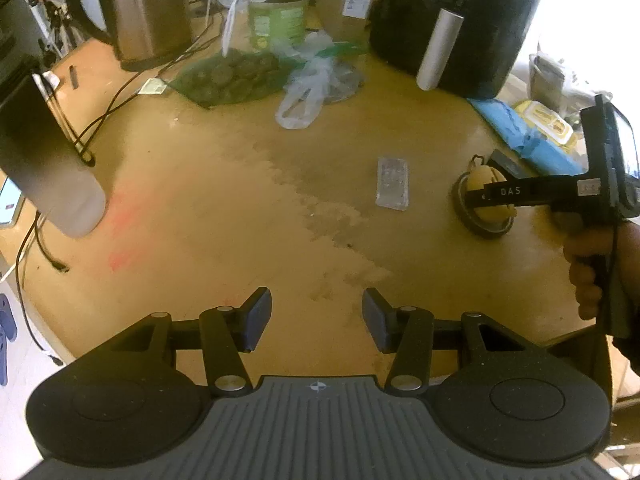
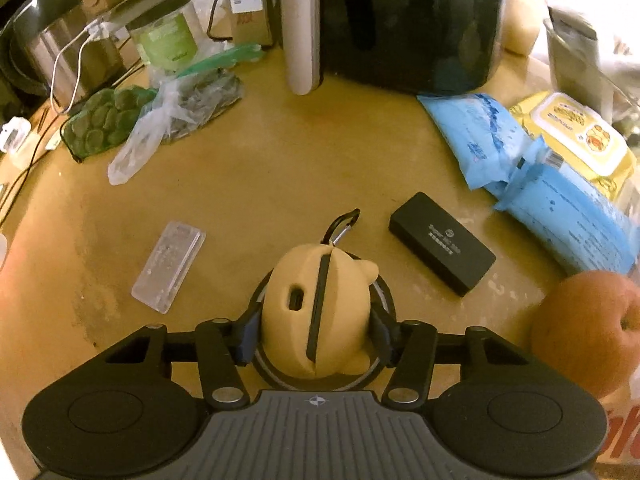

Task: Organize rigid objects
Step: 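Lift the tan pig-shaped object off its black base with the right gripper, then close the left gripper on the clear plastic case while the right gripper holds the pig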

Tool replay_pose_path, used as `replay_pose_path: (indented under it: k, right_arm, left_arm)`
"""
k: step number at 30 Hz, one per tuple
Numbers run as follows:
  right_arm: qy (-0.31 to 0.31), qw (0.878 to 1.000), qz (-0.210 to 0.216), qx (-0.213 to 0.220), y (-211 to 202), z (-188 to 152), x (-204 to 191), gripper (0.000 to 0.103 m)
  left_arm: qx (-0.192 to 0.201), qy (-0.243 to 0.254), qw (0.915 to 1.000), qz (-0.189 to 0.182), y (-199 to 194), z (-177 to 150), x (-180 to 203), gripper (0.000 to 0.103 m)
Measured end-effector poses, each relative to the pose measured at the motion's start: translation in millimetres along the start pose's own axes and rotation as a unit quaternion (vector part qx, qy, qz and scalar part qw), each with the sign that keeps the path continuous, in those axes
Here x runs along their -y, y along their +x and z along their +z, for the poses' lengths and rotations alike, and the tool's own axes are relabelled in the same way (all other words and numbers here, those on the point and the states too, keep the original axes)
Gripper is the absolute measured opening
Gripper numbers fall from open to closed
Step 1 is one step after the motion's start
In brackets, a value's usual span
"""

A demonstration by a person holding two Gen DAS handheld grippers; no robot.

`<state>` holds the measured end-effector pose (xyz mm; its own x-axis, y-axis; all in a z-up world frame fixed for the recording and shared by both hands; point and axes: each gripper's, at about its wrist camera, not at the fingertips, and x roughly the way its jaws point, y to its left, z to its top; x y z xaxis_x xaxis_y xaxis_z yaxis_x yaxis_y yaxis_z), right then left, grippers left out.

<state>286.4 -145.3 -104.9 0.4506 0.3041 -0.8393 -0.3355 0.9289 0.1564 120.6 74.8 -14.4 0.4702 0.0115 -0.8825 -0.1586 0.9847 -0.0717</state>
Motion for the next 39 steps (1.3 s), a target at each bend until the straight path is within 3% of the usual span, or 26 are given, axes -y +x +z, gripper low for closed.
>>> replay_pose_path:
  k: [23, 29, 39]
  right_arm:
    - [0.014, 0.996, 0.057, 0.062, -86, -9, 16, 0.057]
    - [0.01, 0.995, 0.069, 0.073, -101, -13, 10, 0.057]
    - [0.019, 0.995, 0.065, 0.073, -118, -29, 13, 0.057]
  left_arm:
    - [0.035, 0.067, 0.997, -0.017, 30, 36, 39, 0.05]
    - [0.04, 0.083, 0.9956, -0.014, 42, 41, 45, 0.072]
    - [0.026, 0.096, 0.9949, -0.013, 76, 56, 57, 0.073]
